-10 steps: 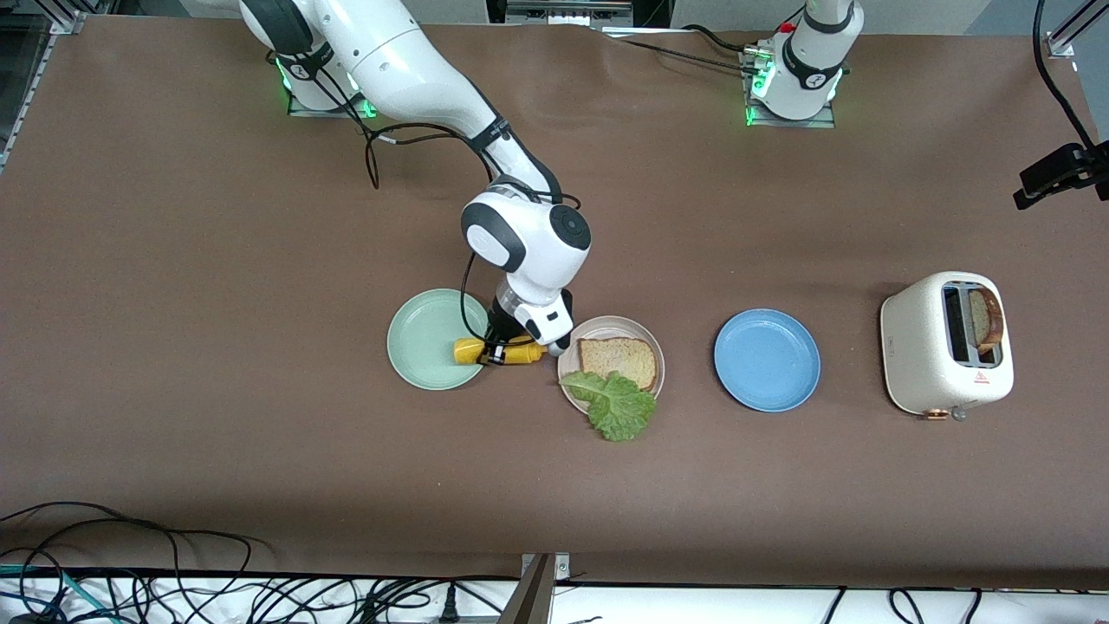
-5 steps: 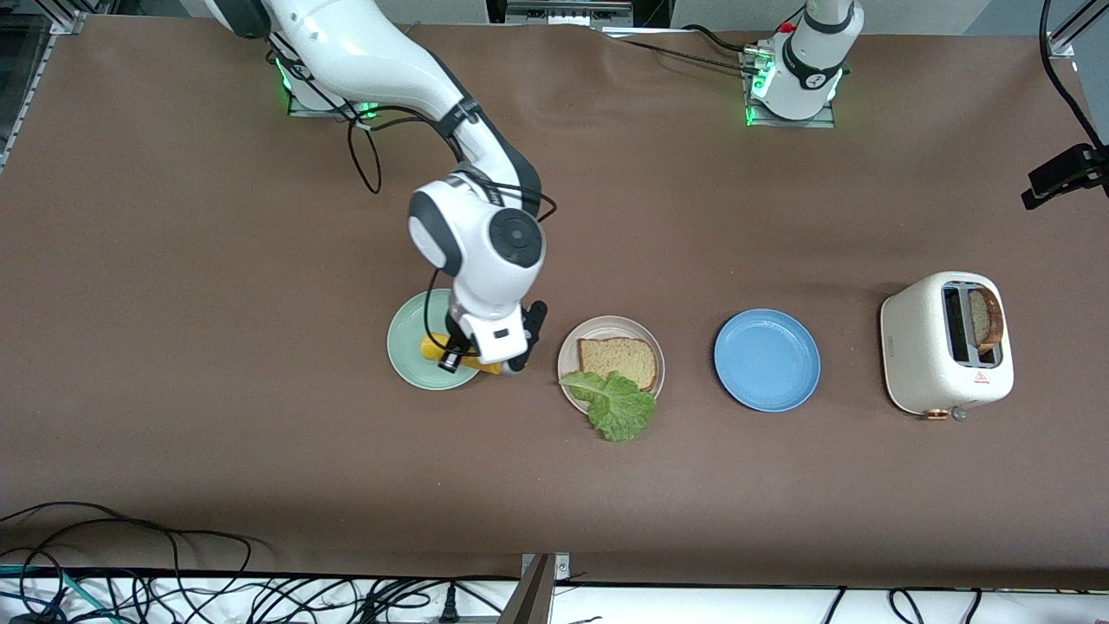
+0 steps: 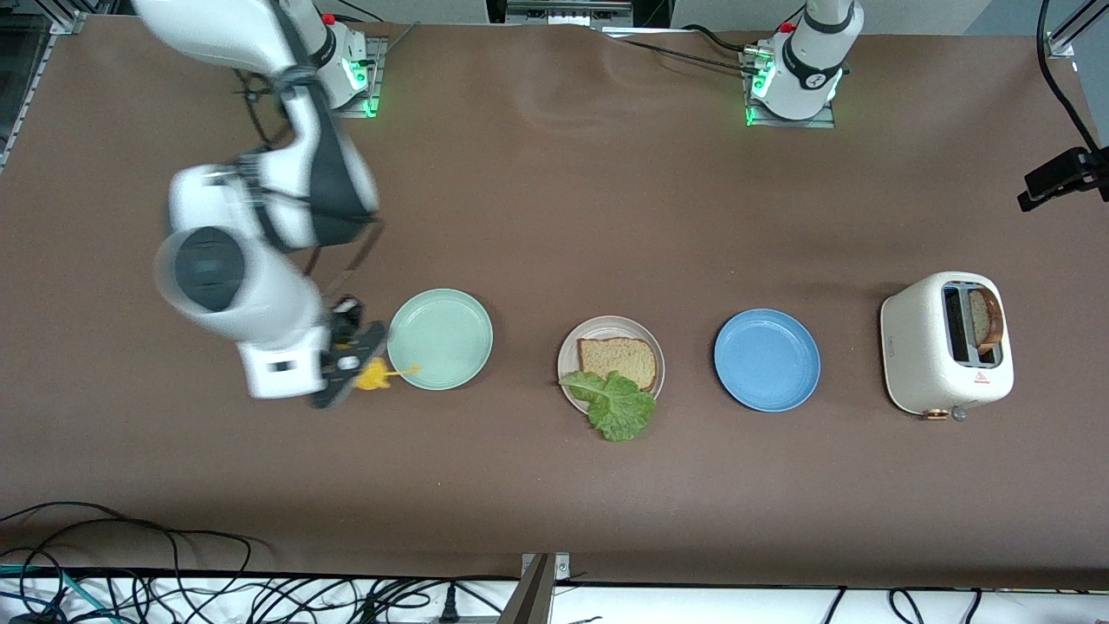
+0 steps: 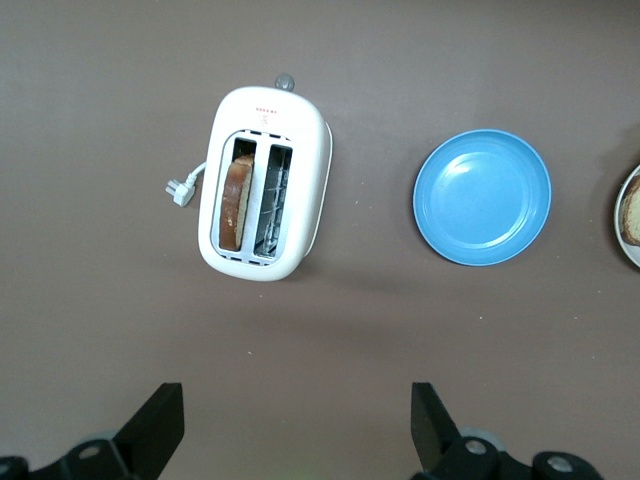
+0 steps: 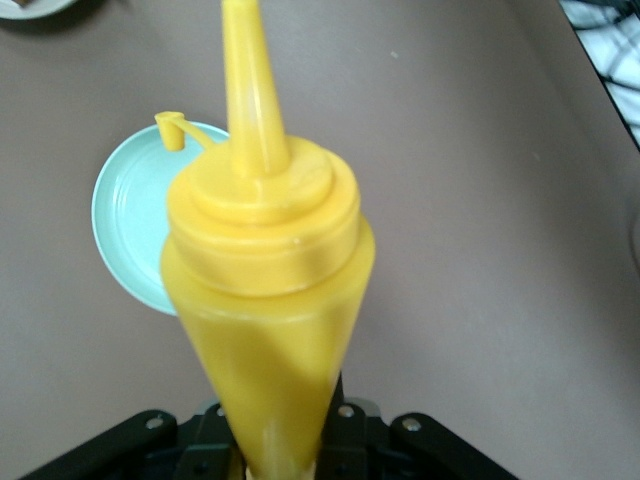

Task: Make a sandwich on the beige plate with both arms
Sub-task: 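Return the mustard with the right gripper while the left gripper reaches the toaster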

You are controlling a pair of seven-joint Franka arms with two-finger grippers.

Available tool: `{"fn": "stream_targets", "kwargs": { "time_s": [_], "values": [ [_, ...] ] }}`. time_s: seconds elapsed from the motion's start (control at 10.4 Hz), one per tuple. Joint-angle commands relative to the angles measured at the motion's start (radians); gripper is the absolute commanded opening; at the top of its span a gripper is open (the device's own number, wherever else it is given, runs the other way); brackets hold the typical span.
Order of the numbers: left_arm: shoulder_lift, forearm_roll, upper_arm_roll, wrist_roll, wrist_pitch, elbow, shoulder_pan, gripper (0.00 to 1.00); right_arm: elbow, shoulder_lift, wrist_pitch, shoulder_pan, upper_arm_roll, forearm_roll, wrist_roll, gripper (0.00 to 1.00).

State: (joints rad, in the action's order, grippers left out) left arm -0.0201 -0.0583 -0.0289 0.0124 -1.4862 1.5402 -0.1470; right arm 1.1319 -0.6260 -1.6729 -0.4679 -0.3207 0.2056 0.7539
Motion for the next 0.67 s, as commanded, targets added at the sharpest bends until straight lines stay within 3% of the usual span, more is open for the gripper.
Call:
{"fn": "stream_targets", "kwargs": {
  "time_s": [0.0,0.19,0.57],
  "values": [
    [-0.05,-0.043,-0.005,-0.009,-0.015,-0.002,-0.006,1.0,0.182,0.084,-0.008,0.05,-0.105,0.235,0.231,0.0],
    [-0.067,-0.081,-0.002,-0.014,-0.048,0.032,-0.02,1.0,0.31,0.094,-0.013,0.057,-0.231,0.458,0.512,0.0],
    [-0.118,-0.11,0.003,-0.043,-0.185,0.128,-0.078,1.0,0.532,0.088,-0.033,0.098,-0.313,0.773,0.977,0.0]
  ]
}}
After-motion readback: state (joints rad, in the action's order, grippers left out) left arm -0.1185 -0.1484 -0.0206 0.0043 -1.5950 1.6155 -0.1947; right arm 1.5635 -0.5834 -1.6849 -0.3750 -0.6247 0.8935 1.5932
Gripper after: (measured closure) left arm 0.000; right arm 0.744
